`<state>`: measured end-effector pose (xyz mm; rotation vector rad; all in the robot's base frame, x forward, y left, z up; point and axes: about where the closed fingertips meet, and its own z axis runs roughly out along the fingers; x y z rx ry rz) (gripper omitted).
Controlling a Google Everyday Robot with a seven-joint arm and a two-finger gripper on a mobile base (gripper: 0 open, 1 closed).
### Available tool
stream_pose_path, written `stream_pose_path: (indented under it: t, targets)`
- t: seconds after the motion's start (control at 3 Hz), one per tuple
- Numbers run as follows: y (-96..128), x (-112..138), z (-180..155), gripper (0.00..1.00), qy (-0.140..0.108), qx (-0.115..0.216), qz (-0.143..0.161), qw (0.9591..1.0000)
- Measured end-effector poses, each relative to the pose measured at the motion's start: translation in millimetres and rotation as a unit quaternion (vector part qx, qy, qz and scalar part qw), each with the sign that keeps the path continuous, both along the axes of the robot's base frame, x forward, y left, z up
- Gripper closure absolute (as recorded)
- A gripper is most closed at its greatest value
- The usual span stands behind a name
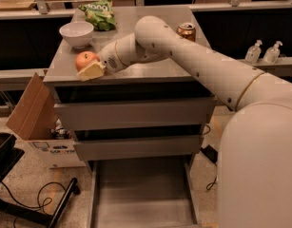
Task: Place apple into bottom drawer
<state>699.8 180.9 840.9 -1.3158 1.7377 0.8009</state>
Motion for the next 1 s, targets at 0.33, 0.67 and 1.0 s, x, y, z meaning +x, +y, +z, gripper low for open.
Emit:
stream_pose_path:
  t: [0.33, 0.67, 1.0]
  targets:
    - [4, -1, -2, 0.96, 0.002, 0.0, 0.003, 1.0]
    - [5, -2, -3, 1.0, 0.002, 0.0, 0.004, 1.0]
    - [0, -1, 22, 1.0, -0.015, -0.015, 0.01, 0.9997]
